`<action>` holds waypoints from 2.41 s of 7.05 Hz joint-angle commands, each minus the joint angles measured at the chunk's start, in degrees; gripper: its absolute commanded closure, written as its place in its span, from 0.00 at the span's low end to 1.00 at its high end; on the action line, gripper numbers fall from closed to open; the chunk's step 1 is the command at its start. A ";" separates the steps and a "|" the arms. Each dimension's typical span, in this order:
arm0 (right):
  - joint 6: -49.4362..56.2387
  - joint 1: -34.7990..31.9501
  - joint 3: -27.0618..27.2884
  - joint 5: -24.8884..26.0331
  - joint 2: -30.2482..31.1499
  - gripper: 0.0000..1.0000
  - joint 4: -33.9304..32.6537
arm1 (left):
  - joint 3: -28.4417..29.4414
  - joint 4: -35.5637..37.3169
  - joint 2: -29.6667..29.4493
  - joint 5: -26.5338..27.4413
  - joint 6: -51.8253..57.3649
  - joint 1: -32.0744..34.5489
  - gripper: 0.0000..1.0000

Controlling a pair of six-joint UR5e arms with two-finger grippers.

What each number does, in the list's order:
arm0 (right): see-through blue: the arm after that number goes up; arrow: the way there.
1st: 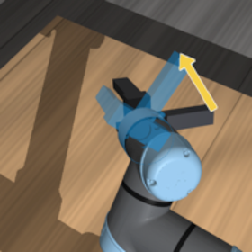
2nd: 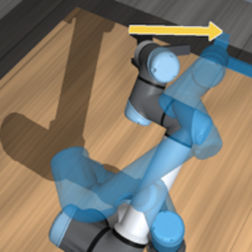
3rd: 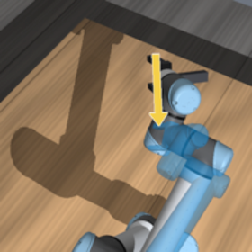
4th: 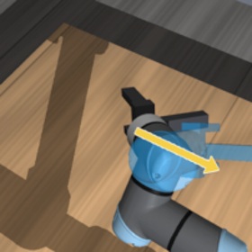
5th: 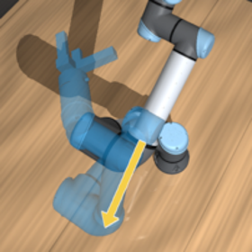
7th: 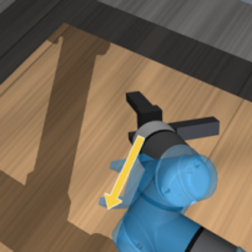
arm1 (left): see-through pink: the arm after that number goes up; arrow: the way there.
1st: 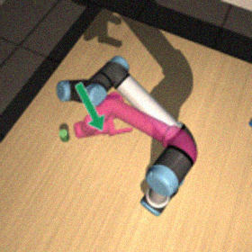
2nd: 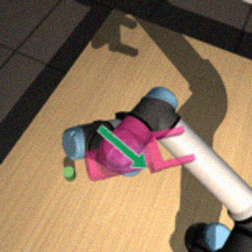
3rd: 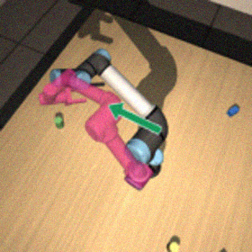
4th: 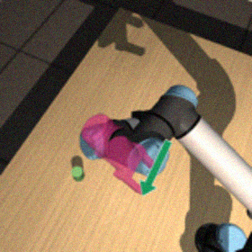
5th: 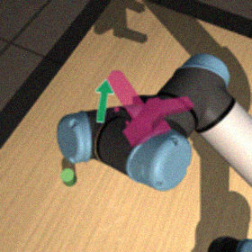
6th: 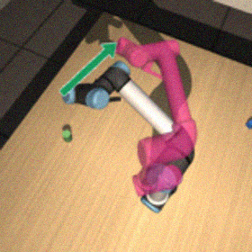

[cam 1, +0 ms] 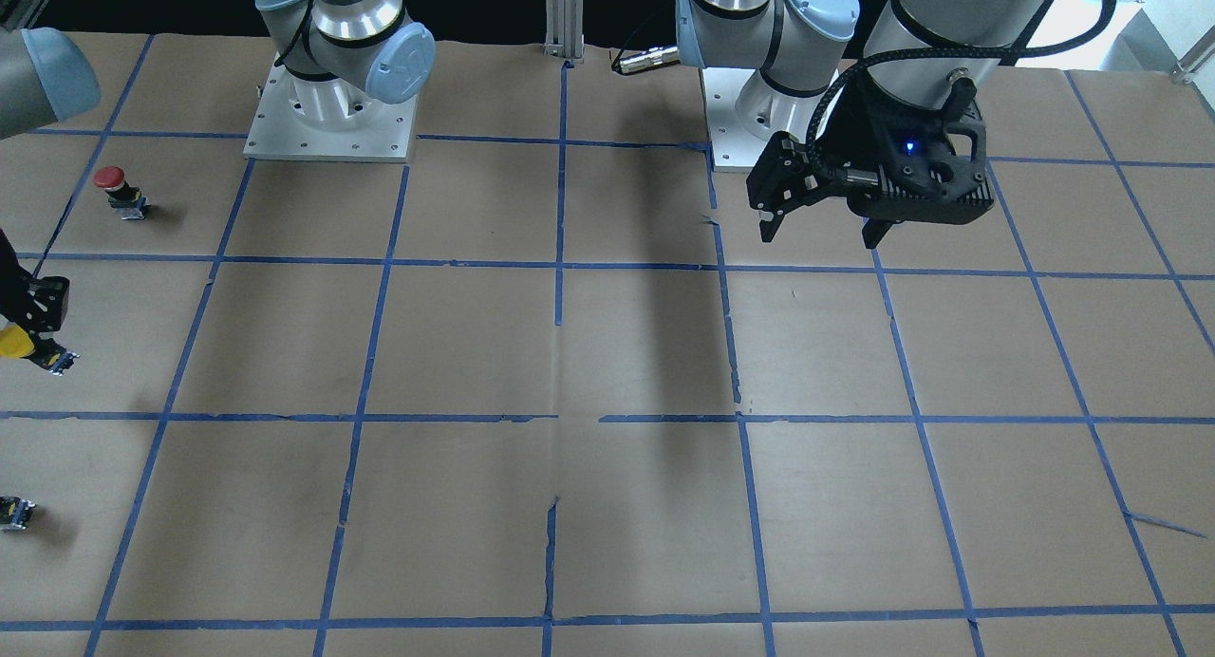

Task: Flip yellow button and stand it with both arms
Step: 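Carry the yellow button with the right gripper near the green button and lower it, then set the yellow button upright on the table and open the right gripper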

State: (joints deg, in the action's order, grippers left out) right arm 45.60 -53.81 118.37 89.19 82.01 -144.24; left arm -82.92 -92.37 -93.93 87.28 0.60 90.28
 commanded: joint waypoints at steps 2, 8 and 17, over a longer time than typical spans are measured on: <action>3.71 2.48 5.90 -0.77 -1.15 0.84 -12.64 | 2.06 -2.37 -0.37 -0.17 0.01 -0.37 0.00; -0.86 2.92 9.42 -1.30 -1.32 0.82 -15.90 | 1.54 -1.33 -0.55 0.61 0.10 -0.64 0.00; -1.48 2.92 9.34 -0.52 -3.52 0.48 -16.69 | 2.33 -1.24 -0.02 5.17 0.10 -0.64 0.00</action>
State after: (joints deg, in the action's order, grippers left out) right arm 44.21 -50.89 127.71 88.23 78.52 -161.04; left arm -80.52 -93.60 -93.95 90.53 0.70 89.69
